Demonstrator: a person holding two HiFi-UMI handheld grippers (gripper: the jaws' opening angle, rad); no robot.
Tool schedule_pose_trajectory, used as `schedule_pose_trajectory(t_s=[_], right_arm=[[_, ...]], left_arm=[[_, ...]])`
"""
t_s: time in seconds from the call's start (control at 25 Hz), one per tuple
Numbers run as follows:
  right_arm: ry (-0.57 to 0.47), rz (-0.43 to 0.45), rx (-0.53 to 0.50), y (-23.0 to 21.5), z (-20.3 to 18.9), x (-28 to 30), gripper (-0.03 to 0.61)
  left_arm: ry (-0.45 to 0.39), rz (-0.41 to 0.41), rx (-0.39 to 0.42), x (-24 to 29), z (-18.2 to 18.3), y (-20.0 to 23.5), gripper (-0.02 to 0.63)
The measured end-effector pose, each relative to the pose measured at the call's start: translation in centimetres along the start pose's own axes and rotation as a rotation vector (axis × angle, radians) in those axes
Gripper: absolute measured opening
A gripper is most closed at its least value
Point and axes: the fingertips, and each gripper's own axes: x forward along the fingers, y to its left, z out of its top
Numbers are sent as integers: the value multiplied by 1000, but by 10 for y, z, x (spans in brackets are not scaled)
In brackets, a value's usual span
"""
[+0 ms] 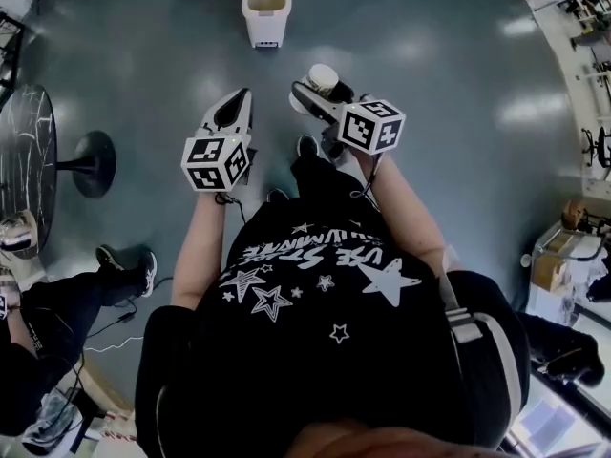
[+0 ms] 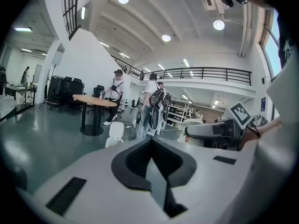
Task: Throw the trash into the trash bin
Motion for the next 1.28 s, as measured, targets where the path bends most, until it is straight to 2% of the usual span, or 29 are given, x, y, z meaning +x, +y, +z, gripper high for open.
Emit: schedule_pose_trajectory(t_s=[0.36,0.64,0.92,1.28], right_arm=[[29,46,60,-29,10,50,325],[26,57,88,-71,44,96,325],[28,60,65,-107,89,138,325],[68,69,67,-154,113,164,325]], left_arm=[[-7,87,-5,19,12,39,11],[-7,129,-19,58,27,73,11],[10,138,-10,118,47,96,11],[33,147,-29,182,57,107,11]])
